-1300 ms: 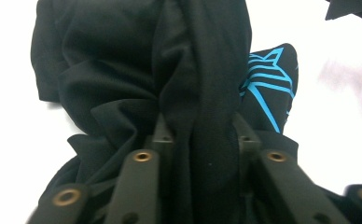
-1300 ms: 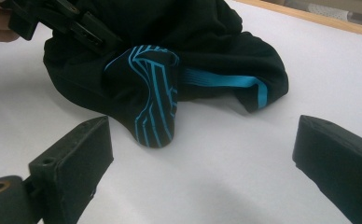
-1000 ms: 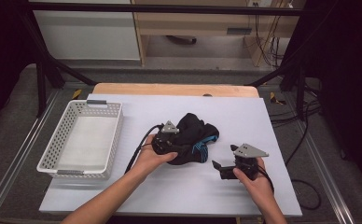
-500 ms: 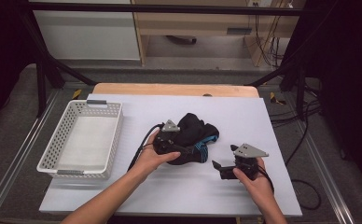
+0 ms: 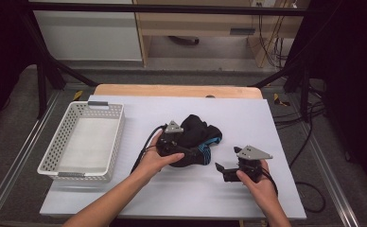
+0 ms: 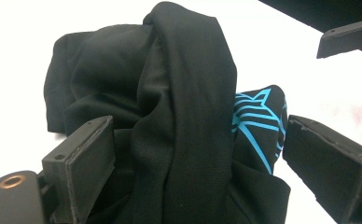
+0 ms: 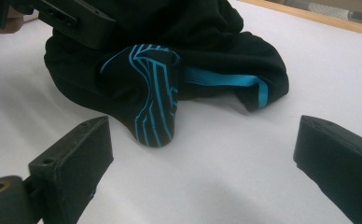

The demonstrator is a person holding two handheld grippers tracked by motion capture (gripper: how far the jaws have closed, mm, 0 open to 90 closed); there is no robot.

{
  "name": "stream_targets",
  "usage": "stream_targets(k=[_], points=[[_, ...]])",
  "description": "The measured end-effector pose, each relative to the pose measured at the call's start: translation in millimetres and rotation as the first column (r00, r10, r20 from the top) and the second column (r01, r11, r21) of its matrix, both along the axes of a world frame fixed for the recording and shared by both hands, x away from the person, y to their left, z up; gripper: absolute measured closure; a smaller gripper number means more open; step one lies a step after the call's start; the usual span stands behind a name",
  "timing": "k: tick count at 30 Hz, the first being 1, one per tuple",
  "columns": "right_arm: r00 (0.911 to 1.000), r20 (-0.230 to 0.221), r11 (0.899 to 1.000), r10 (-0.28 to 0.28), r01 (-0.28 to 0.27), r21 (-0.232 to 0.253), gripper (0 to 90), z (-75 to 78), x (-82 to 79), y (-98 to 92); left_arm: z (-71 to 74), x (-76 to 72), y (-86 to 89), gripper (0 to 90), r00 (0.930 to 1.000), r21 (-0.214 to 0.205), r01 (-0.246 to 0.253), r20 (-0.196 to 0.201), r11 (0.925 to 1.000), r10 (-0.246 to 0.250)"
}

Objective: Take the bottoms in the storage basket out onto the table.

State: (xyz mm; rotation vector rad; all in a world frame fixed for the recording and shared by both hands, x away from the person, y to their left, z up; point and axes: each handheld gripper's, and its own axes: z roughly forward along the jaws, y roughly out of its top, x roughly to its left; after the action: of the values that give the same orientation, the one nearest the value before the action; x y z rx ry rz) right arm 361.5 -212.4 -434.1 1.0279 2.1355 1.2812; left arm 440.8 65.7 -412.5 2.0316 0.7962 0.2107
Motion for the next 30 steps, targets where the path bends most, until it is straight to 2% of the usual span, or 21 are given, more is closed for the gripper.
stream_targets(k=[2, 6, 16, 24, 30], points=[[1.0000, 0.000, 1.000, 0.001, -0.001, -0.001, 5.0, -0.1, -0.1, 0.2, 0.8, -0.8, -1.0, 9.7, 1.0000, -0.008, 0.001, -0.005, 1.0000, -0.001], [1.0000, 0.000, 1.000, 0.001, -0.001, 0.000, 5.0, 0.0, -0.1, 0.2, 4.7, -2.3, -3.0, 9.4, 0.9999, -0.019, 0.010, 0.010, 0.9998, -0.009], [1.0000, 0.000, 1.000, -0.001, 0.001, 0.003, 5.0, 0.4, -0.4, 0.0, 18.6, -1.6, -7.4, 9.2, 0.9986, -0.020, 0.029, 0.044, 0.9994, -0.028], [1.0000, 0.001, 1.000, -0.002, 0.002, 0.006, 5.0, 0.5, -0.3, -0.1, 30.0, 0.4, -9.7, 4.4, 0.9982, -0.018, 0.036, 0.049, 0.9992, -0.035], [1.0000, 0.001, 1.000, 0.001, -0.001, 0.006, 4.9, 0.8, -0.7, -0.2, 33.9, 0.9, -12.7, 4.5, 0.9981, -0.037, 0.033, 0.054, 0.9988, -0.031]])
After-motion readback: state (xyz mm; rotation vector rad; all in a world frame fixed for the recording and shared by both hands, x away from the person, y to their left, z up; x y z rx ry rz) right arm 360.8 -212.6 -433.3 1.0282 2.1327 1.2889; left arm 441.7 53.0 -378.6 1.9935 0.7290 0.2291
